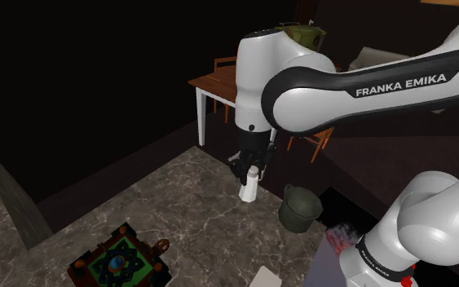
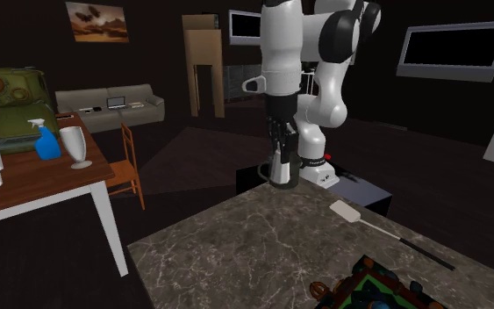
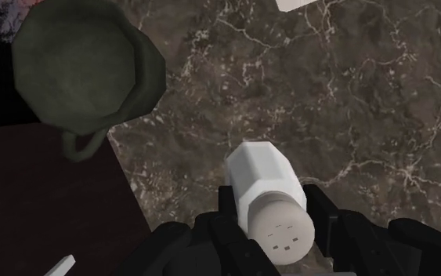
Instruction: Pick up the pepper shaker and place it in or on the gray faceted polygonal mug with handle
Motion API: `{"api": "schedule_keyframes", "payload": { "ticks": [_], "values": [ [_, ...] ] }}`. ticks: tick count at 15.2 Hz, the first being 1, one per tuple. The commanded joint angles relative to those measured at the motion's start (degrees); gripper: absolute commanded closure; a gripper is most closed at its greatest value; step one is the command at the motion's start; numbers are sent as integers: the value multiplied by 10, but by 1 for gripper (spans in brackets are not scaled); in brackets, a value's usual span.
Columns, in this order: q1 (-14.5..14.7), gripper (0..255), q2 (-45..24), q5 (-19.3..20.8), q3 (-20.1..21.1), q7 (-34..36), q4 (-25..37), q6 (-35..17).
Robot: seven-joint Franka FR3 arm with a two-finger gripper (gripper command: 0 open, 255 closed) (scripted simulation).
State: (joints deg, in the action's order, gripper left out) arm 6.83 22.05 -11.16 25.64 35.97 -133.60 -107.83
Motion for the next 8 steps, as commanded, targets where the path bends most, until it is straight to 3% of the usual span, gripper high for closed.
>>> {"api": "schedule_keyframes", "payload": {
  "ticks": [1, 8],
  "values": [
    [-1, 255, 4, 1, -3, -1, 14, 18],
    [-2, 255, 12, 4, -11, 0, 61, 73]
  ]
}}
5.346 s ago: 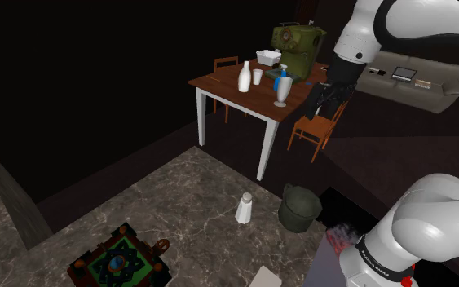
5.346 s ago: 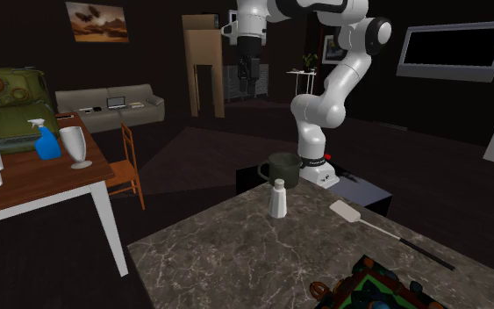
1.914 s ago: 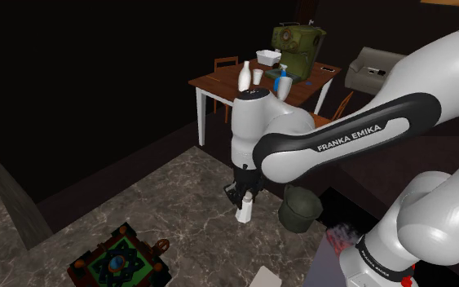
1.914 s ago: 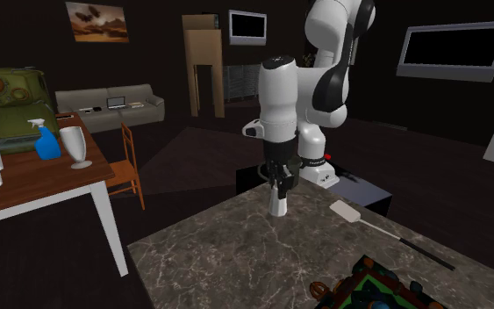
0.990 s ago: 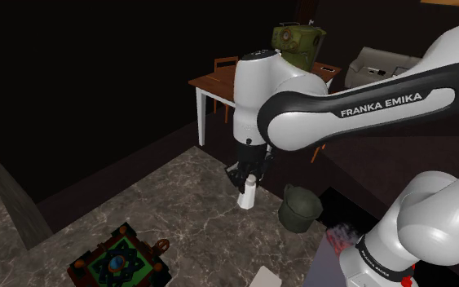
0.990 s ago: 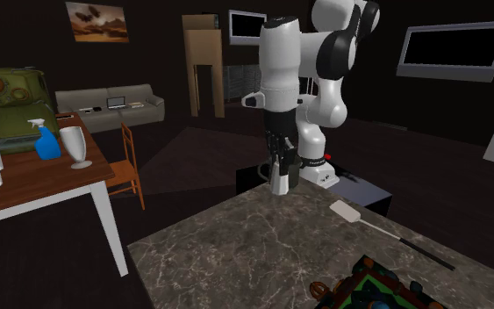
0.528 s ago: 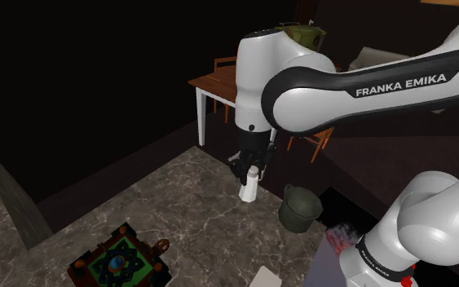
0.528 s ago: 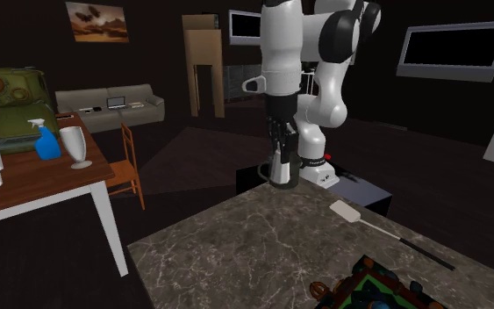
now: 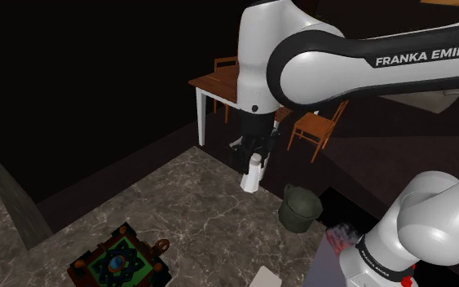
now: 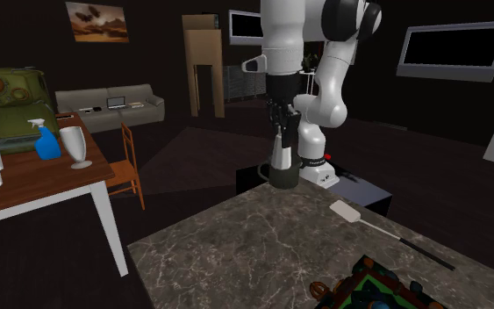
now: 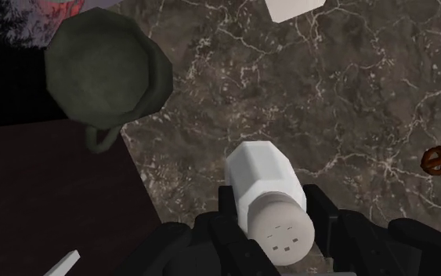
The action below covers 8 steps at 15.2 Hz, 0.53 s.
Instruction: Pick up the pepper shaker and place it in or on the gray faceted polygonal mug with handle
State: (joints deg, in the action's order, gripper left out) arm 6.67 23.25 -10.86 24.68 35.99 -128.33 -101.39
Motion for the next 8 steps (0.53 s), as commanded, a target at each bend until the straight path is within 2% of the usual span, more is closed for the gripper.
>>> {"api": "schedule_keyframes", "payload": {
  "ticks": [1, 2, 8],
  "values": [
    [-1, 255, 1, 2, -3, 0, 15, 16],
    [-1, 255, 1, 2, -3, 0, 19, 21],
    [4, 255, 132, -4, -63, -64, -71, 66]
  ]
}}
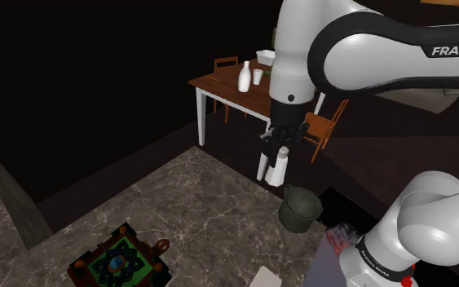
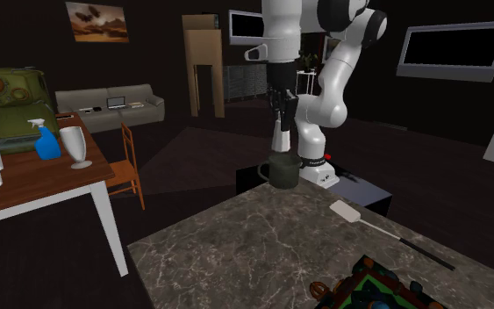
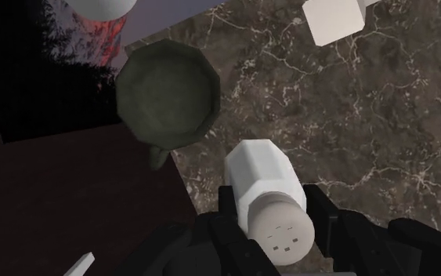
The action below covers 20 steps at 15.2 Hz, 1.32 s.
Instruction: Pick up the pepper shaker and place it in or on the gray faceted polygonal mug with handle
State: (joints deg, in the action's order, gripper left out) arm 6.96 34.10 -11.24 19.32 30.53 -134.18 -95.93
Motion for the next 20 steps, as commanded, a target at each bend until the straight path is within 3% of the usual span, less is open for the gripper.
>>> {"api": "schedule_keyframes", "payload": {
  "ticks": [1, 6, 20],
  "values": [
    [2, 255, 44, 2, -20, -19, -25, 21],
    [0, 255, 152, 28, -78, -70, -83, 77],
    [8, 255, 159, 12, -62, -72, -194, -26]
  ]
}}
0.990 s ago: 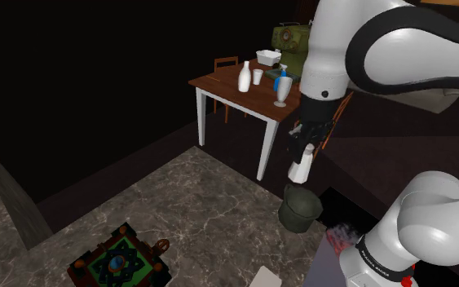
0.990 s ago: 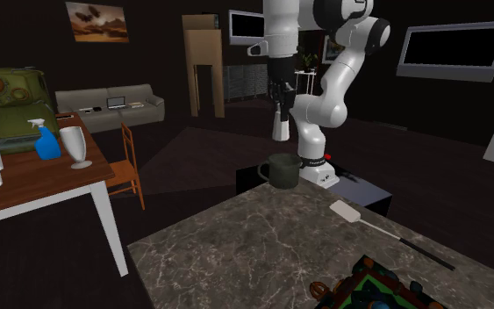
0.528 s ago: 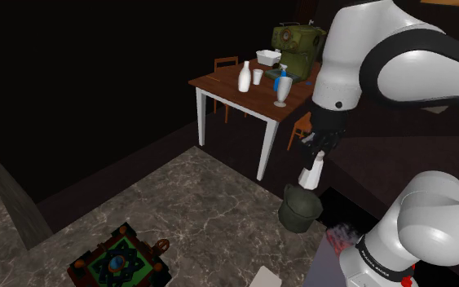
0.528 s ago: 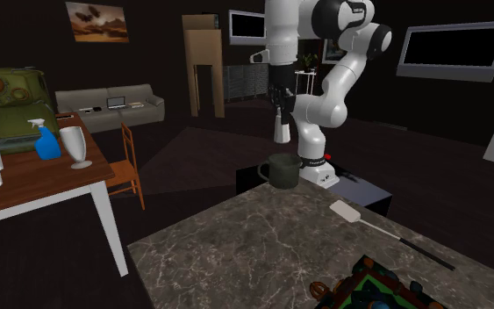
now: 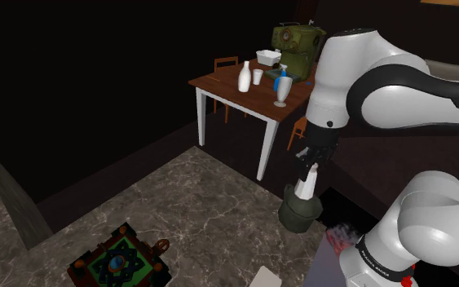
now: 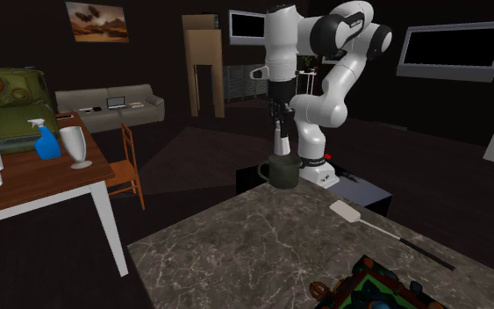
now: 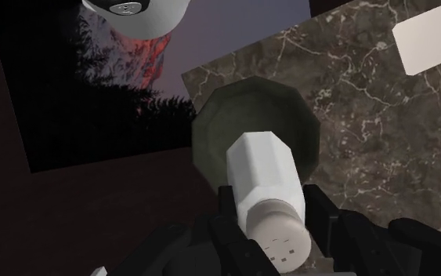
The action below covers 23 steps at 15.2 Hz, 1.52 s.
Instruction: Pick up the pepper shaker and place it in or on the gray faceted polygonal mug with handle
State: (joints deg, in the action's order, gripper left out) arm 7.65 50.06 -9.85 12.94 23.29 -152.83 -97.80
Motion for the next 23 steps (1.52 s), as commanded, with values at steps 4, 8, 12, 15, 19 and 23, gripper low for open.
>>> {"api": "schedule_keyframes", "payload": {
  "ticks": [4, 8, 12, 15, 19, 23],
  "values": [
    [3, 255, -3, -6, 6, -1, -33, -37],
    [3, 255, -3, -6, 6, -1, -33, -37],
    [3, 255, -3, -6, 6, -1, -33, -37],
    [3, 0, -3, -6, 6, -1, -33, -37],
    [1, 0, -4, -3, 3, 0, -14, -18],
    [-4, 0, -10, 6, -5, 1, 42, 32]
  ]
}}
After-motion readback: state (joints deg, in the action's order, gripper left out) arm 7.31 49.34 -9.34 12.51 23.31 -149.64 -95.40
